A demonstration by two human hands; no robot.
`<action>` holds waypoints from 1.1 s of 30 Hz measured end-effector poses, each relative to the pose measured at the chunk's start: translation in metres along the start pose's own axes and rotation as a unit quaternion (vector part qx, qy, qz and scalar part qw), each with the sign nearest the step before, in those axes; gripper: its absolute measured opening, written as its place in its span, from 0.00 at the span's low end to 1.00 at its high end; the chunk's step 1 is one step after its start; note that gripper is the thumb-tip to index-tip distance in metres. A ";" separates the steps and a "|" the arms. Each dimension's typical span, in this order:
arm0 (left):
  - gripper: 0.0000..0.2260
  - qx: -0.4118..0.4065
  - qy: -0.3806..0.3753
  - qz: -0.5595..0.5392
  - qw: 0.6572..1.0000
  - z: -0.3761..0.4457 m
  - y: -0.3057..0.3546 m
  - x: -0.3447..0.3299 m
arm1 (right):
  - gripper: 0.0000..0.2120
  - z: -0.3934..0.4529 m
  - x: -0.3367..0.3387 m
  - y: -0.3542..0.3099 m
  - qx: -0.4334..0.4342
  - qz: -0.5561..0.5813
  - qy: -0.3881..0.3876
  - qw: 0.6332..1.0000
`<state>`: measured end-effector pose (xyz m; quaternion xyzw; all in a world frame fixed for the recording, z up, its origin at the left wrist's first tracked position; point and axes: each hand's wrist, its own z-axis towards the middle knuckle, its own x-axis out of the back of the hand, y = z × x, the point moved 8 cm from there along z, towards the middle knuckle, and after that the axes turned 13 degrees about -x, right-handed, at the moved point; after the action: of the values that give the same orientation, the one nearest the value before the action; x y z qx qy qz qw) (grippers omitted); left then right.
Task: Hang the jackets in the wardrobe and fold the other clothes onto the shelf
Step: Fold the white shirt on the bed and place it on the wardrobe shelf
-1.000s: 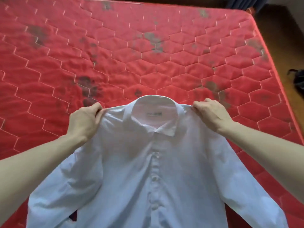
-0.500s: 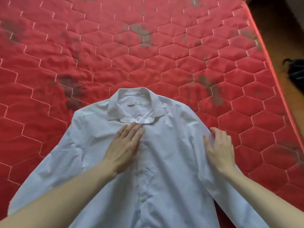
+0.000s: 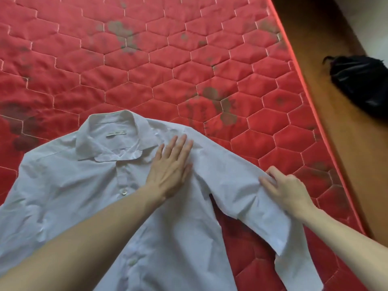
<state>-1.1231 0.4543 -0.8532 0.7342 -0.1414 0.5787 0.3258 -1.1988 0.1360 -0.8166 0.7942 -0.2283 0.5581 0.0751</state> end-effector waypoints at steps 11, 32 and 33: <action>0.33 -0.023 -0.003 0.106 0.994 0.028 0.012 -0.011 | 0.09 0.094 0.035 0.072 -0.075 0.195 -0.128 0.969; 0.37 -0.011 -0.029 0.067 0.997 0.093 0.089 -0.049 | 0.06 0.163 0.117 0.149 -0.021 -0.068 -0.123 0.990; 0.37 -0.018 -0.022 0.067 0.997 0.094 0.090 -0.049 | 0.06 0.170 0.121 0.159 -0.025 -0.071 -0.069 0.995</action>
<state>-1.1185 0.3186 -0.8827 0.7300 -0.2073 0.5801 0.2961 -1.0918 -0.1022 -0.7889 0.8430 -0.1898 0.4892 0.1185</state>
